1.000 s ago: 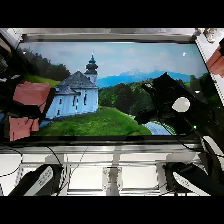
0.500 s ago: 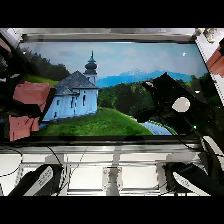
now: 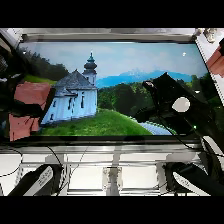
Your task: Fold the clothes and pants, and hang the long-sleeved shirts on hangers.
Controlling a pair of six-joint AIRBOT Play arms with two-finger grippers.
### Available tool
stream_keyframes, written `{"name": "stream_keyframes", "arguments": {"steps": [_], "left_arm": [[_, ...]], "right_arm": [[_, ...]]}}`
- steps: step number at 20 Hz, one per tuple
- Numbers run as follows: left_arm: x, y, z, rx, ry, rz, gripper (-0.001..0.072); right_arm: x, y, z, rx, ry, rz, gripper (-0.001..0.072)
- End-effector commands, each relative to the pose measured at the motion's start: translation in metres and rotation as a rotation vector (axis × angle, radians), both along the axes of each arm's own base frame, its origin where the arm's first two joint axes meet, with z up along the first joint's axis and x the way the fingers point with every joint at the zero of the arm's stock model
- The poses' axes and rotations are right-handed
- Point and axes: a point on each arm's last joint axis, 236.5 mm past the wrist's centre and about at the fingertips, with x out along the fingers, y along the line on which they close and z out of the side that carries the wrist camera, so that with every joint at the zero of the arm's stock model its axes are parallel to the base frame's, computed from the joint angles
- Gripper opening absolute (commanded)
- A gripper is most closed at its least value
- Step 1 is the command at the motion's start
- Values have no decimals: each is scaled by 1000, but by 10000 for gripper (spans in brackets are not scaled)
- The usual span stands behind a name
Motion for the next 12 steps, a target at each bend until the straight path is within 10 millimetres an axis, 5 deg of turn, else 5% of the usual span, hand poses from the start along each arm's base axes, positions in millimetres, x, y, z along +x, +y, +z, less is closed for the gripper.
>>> {"name": "stream_keyframes", "arguments": {"steps": [1,4,9,12], "left_arm": [[-6,-2,-1,-8,24,-8,562],[-15,23,-14,92,82,6,346],[-37,73,-62,269,281,16,444],[-43,103,-77,383,353,100,429]], "right_arm": [[0,0,0,0,2,0,7],[0,0,0,0,2,-1,7],[0,0,0,0,1,0,7],[-1,0,0,-1,4,2,7]]}}
